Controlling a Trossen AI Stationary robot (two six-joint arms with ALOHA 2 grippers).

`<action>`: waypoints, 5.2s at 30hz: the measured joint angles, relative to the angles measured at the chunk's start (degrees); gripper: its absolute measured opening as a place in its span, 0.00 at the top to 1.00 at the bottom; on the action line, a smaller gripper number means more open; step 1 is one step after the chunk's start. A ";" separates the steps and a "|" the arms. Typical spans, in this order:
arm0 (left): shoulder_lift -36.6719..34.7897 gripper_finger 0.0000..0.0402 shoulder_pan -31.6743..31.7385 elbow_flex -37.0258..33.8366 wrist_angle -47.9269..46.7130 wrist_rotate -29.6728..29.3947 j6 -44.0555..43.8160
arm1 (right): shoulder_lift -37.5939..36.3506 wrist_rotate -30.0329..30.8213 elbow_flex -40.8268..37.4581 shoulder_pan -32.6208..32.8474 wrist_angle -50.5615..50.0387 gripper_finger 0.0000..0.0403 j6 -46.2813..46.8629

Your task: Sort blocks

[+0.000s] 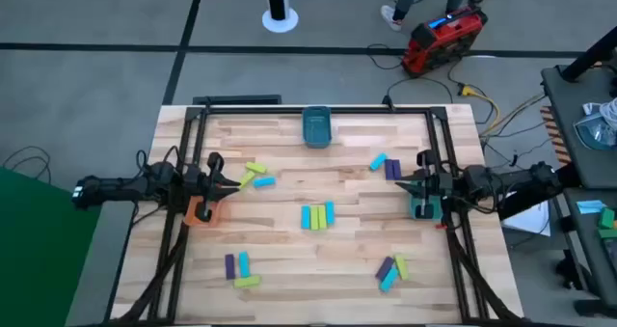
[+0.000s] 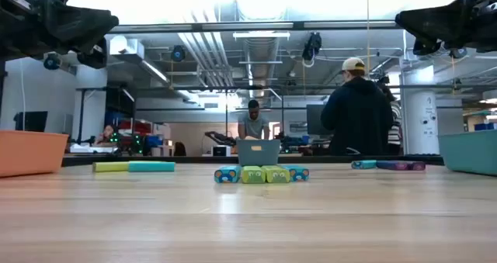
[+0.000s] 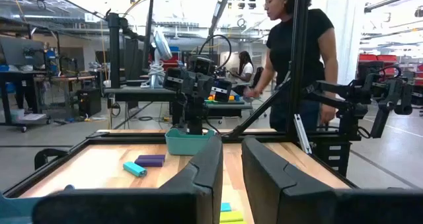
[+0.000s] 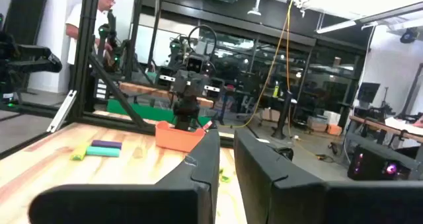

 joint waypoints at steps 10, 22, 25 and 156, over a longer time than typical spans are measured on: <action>0.00 0.91 -0.01 0.00 -0.01 -0.01 0.00 | 0.00 0.00 0.02 0.01 0.00 0.90 0.00; 0.00 0.91 -0.02 -0.02 0.00 0.00 0.00 | 0.00 0.00 0.02 0.00 -0.02 0.90 0.00; -0.01 0.91 -0.01 0.00 0.00 0.00 0.00 | 0.00 0.00 0.00 0.02 -0.01 0.90 0.00; 34.13 0.91 0.00 45.04 -47.10 -26.65 -23.24 | 68.85 26.23 81.34 -7.37 -52.82 0.90 30.87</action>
